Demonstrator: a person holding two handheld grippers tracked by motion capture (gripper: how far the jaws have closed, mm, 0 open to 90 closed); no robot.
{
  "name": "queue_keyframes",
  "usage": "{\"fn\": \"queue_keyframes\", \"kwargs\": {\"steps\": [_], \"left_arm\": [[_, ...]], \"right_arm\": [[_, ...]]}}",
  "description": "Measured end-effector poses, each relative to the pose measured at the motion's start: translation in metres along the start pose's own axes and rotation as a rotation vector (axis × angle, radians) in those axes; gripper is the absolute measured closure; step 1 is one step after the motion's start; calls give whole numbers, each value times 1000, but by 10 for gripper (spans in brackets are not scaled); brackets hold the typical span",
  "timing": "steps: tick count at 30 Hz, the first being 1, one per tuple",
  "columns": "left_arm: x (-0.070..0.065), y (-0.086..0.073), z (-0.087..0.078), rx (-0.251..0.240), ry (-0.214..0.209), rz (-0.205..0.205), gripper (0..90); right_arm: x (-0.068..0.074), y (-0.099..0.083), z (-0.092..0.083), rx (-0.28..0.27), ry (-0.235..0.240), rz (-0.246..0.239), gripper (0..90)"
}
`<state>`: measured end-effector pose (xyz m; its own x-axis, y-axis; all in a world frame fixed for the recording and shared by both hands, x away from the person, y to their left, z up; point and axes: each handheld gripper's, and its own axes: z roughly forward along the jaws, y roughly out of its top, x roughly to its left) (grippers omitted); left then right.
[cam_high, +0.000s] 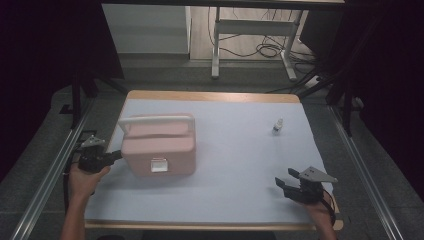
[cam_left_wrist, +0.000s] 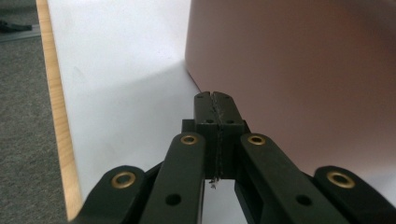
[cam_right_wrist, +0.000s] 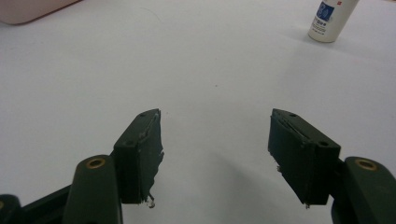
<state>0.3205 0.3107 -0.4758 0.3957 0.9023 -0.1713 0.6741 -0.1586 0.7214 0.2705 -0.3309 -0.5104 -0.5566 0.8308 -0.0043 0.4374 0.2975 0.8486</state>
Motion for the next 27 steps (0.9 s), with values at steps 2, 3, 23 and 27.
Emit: {"fn": "queue_keyframes", "kwargs": {"steps": [2, 3, 23, 27], "left_arm": [[0, 4, 3, -1, 7, 2, 900], [0, 5, 5, -2, 7, 0, 900], [0, 13, 26, 14, -38, 13, 900], [0, 14, 26, 18, -34, 13, 900]], "right_arm": [[-1, 0, 0, 0, -6, 0, 352], [-1, -1, 0, 1, -7, 0, 352], [5, 0, -3, 7, -22, -17, 353], [6, 1, -4, 4, -22, -19, 353]]}}
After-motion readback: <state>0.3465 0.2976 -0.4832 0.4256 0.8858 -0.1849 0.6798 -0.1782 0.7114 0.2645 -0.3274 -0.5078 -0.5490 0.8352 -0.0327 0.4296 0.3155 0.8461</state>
